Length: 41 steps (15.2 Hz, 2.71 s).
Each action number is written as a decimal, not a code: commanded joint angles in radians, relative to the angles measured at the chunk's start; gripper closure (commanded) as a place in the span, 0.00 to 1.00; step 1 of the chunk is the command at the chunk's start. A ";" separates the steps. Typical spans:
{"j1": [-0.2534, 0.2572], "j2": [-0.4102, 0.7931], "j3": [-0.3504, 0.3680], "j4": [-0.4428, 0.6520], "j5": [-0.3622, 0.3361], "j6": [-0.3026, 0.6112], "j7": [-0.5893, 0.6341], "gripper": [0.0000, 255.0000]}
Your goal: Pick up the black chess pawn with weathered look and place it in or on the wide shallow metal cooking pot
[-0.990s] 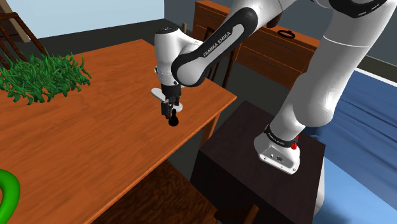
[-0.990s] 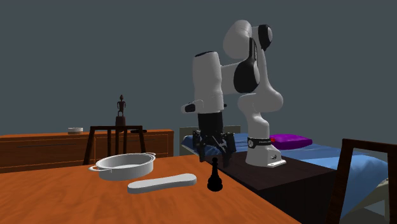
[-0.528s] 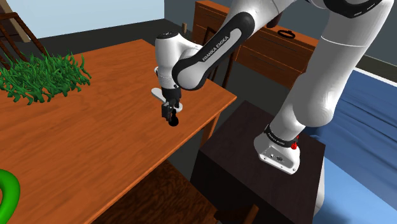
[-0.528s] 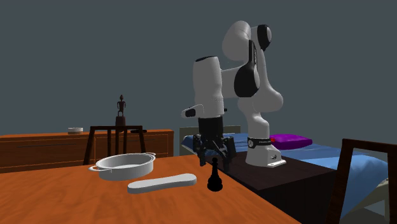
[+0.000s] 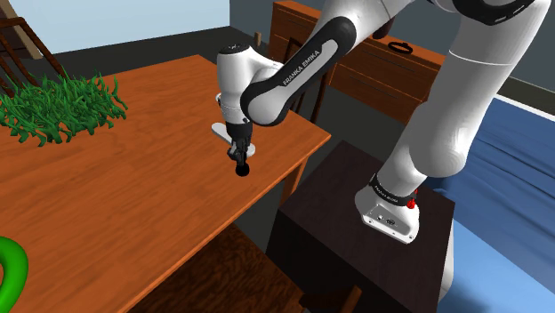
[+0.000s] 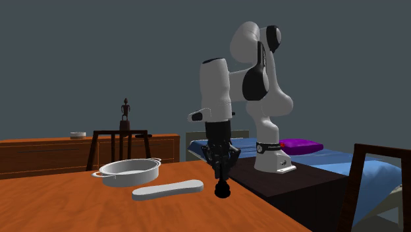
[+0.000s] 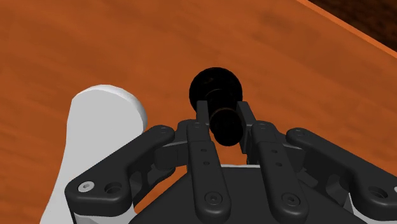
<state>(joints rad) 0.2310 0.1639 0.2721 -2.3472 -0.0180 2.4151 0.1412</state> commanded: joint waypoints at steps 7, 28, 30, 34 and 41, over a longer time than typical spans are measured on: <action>-0.002 -0.033 0.004 0.006 0.013 -0.039 -0.009 1.00; -0.021 -0.203 -0.006 0.104 0.064 -0.302 -0.067 1.00; -0.045 -0.184 -0.031 0.129 0.053 -0.310 -0.108 1.00; -0.091 -0.137 -0.078 0.192 0.031 -0.329 -0.189 1.00; -0.166 -0.026 -0.149 0.347 0.002 -0.375 -0.320 1.00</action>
<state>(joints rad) 0.0792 0.1212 0.1357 -2.0251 -0.0123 2.0489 -0.1528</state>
